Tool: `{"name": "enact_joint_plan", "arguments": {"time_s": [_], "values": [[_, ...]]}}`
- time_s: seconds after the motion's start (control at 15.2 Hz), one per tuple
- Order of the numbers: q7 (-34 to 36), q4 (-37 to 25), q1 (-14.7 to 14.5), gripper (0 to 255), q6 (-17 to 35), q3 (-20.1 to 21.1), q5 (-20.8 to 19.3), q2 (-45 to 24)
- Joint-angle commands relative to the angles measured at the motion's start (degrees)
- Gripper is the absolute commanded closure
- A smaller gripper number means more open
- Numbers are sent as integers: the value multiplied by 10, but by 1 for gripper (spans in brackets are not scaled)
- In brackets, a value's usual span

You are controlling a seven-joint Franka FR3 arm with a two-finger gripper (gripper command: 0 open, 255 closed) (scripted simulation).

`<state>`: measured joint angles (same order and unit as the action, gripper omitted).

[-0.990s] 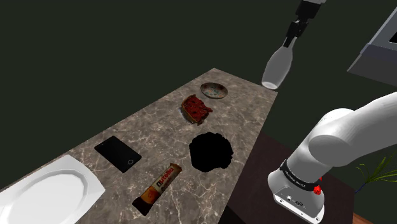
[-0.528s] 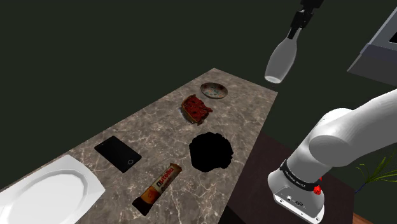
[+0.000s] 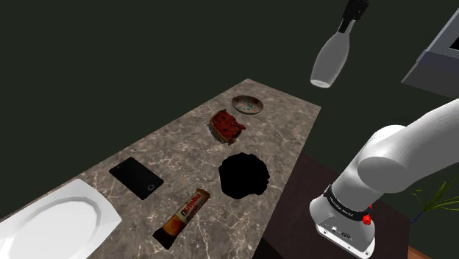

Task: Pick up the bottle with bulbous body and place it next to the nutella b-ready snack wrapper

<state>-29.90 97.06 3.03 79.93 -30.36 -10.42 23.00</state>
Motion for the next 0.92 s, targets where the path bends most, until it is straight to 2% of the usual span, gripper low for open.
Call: {"name": "enact_joint_plan", "arguments": {"time_s": [0.0,0.33,0.86], "values": [[-4,-26,-2,255,-17,-2,4,-10],[-13,-84,-6,255,-52,-8,13,-34],[121,-16,-24,255,-54,102,21,25]]}}
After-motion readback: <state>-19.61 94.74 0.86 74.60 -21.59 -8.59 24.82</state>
